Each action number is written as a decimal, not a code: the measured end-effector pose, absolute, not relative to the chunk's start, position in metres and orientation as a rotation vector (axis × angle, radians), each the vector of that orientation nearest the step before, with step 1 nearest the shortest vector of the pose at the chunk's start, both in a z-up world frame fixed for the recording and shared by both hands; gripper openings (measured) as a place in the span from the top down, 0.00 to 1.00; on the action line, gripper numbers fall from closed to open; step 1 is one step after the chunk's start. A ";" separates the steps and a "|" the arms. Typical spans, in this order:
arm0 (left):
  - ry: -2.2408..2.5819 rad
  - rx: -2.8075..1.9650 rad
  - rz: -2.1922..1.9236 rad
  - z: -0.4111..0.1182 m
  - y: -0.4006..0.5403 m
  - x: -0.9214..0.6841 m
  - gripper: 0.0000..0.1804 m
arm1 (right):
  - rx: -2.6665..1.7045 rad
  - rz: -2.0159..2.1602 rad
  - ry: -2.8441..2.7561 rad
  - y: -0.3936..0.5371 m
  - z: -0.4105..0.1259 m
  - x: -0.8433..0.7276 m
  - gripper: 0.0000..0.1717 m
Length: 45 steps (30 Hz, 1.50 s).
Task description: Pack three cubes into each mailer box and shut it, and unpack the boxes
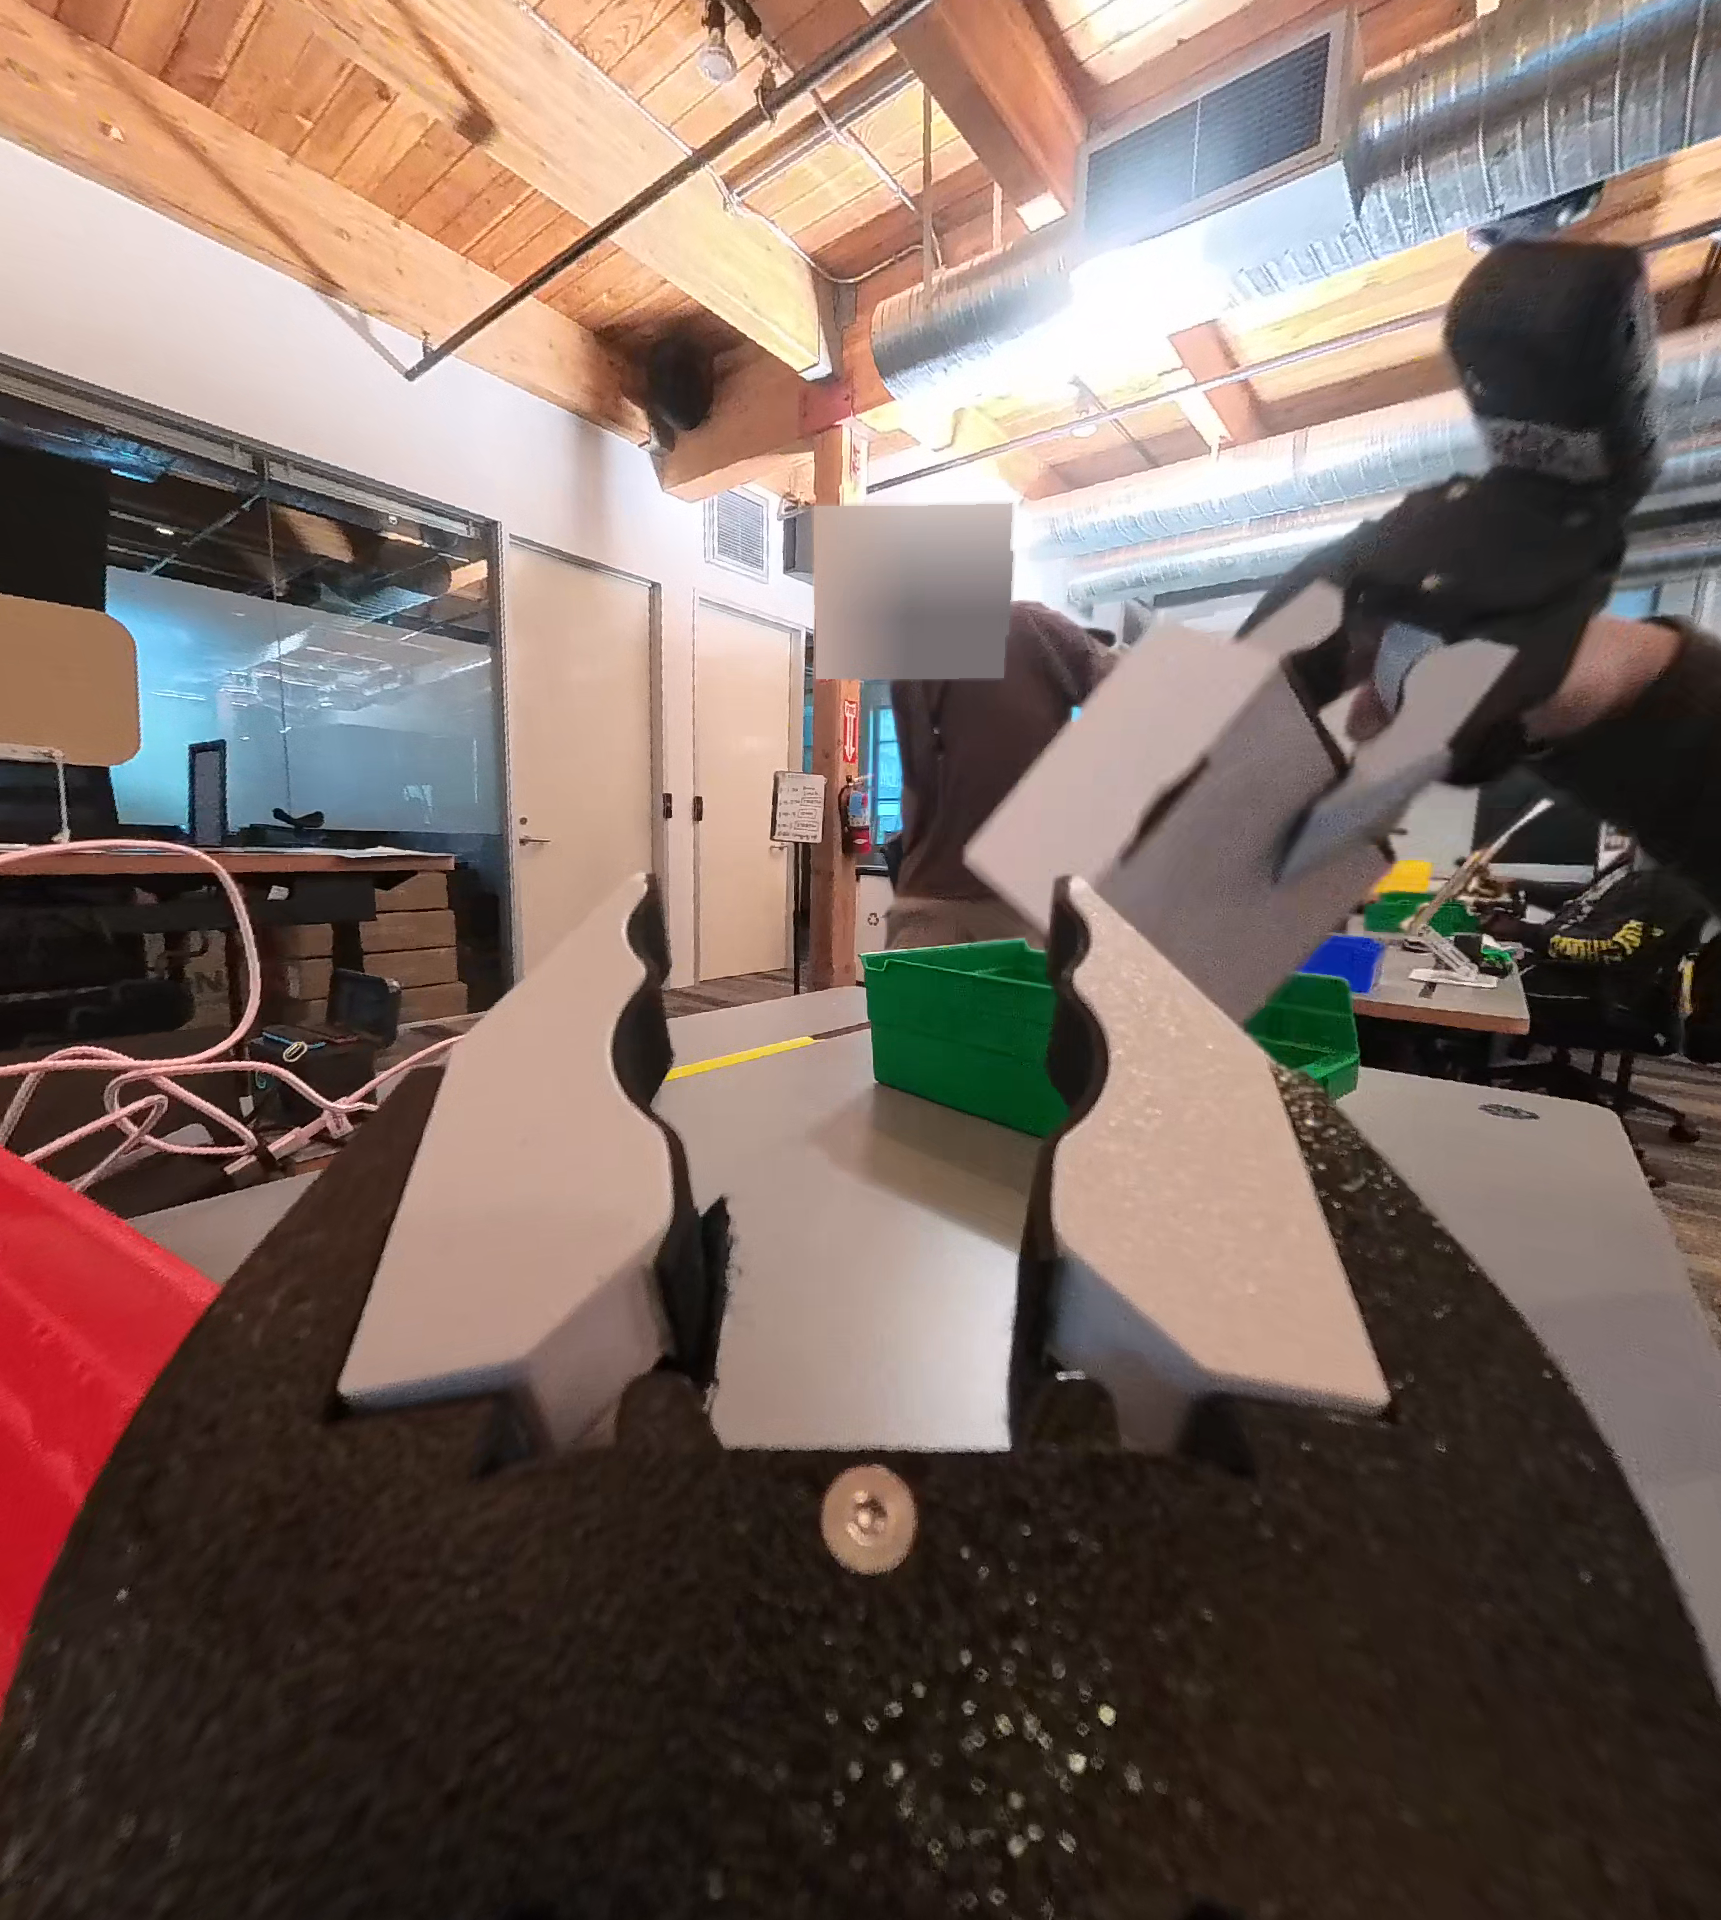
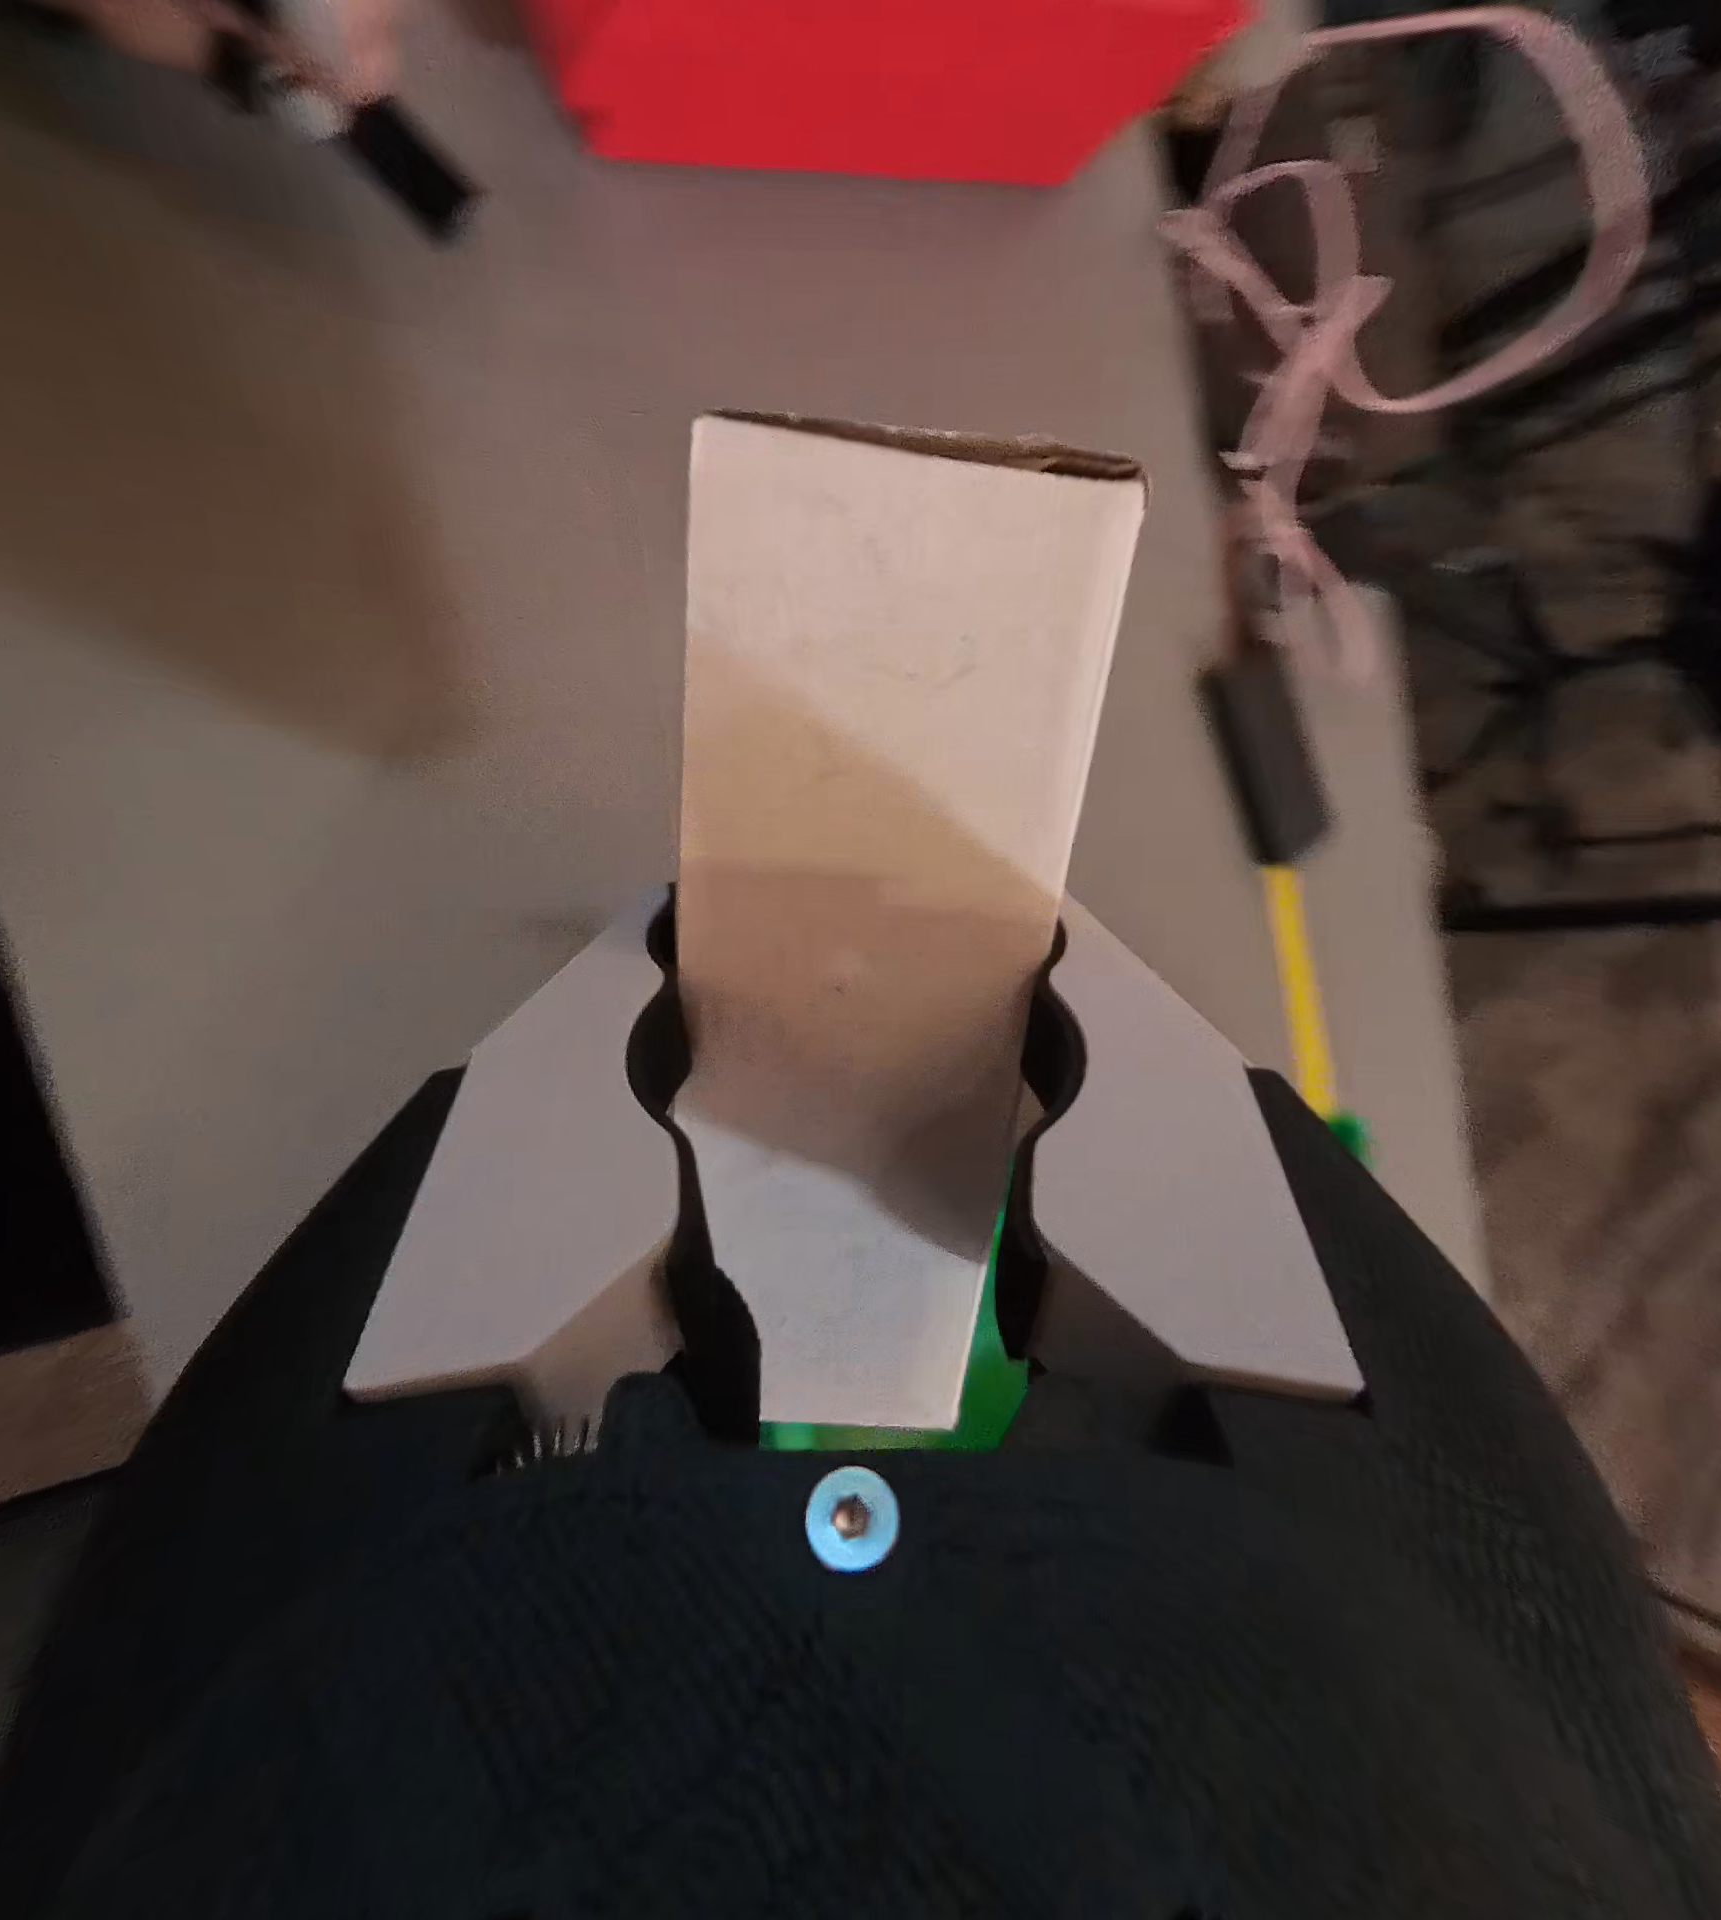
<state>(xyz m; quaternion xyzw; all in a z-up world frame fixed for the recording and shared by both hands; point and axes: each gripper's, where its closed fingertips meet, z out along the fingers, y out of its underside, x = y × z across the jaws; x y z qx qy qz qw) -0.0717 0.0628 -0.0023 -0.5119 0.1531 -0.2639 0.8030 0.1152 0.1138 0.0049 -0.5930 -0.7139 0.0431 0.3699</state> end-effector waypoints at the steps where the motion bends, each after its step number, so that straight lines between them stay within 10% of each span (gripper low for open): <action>1: 0.332 -1.099 -0.560 -0.003 0.063 -0.071 0.61 | -1.502 0.044 -1.759 0.128 0.021 0.131 0.63; 12: 0.400 -1.178 -0.539 -0.021 0.071 -0.054 0.67 | -1.338 -0.952 -1.644 0.277 -0.018 0.291 0.63; 33: 0.468 -1.238 -0.550 -0.036 0.074 -0.041 0.72 | -1.409 -0.909 -1.725 0.377 -0.128 0.287 0.63; 45: 0.570 -1.322 -0.635 -0.056 0.073 -0.020 0.70 | -1.929 -0.560 -1.807 0.324 -0.143 0.297 0.47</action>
